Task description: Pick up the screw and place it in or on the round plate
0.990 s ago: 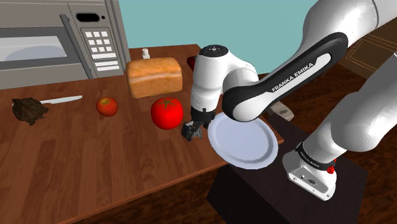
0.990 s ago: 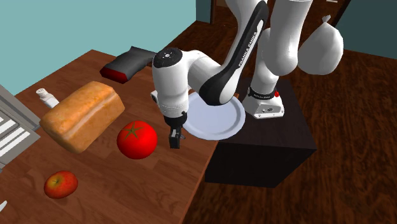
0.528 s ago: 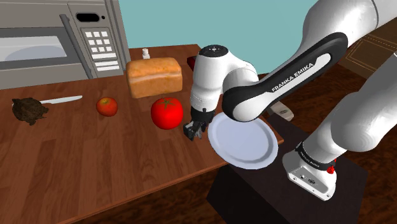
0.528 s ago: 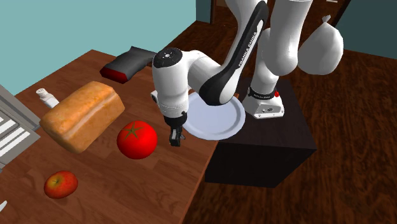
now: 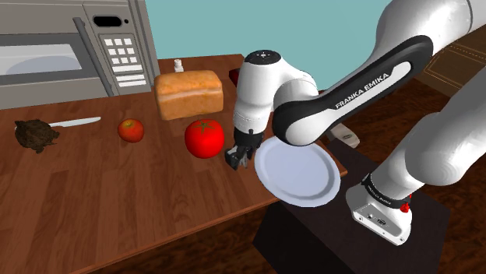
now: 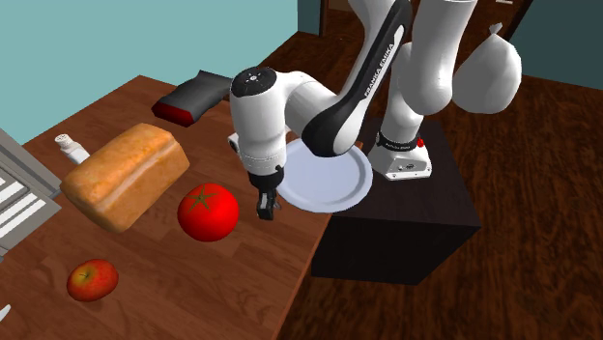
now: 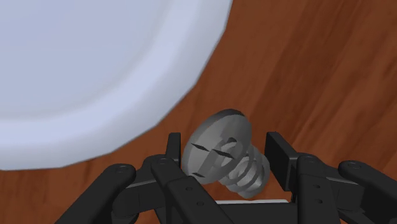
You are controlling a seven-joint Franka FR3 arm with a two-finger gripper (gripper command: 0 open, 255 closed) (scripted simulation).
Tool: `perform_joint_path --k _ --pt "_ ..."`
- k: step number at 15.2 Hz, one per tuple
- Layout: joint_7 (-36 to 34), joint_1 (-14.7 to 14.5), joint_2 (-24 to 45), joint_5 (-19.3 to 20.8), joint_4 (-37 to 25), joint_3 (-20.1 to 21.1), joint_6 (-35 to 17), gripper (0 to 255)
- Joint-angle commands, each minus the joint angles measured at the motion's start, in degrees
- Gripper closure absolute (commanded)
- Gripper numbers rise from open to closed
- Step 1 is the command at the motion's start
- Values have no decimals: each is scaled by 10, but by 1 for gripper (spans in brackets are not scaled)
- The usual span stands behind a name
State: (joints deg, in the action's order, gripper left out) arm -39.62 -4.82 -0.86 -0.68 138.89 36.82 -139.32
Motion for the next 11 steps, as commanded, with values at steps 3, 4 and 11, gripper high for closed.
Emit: perform_joint_path --k 3,4,11 --pt "17 -1 -28 -24 -11 -1 34 255" --pt "21 -2 -34 -29 -14 -2 42 255" --pt "41 -5 -75 -56 -37 -10 100 255"
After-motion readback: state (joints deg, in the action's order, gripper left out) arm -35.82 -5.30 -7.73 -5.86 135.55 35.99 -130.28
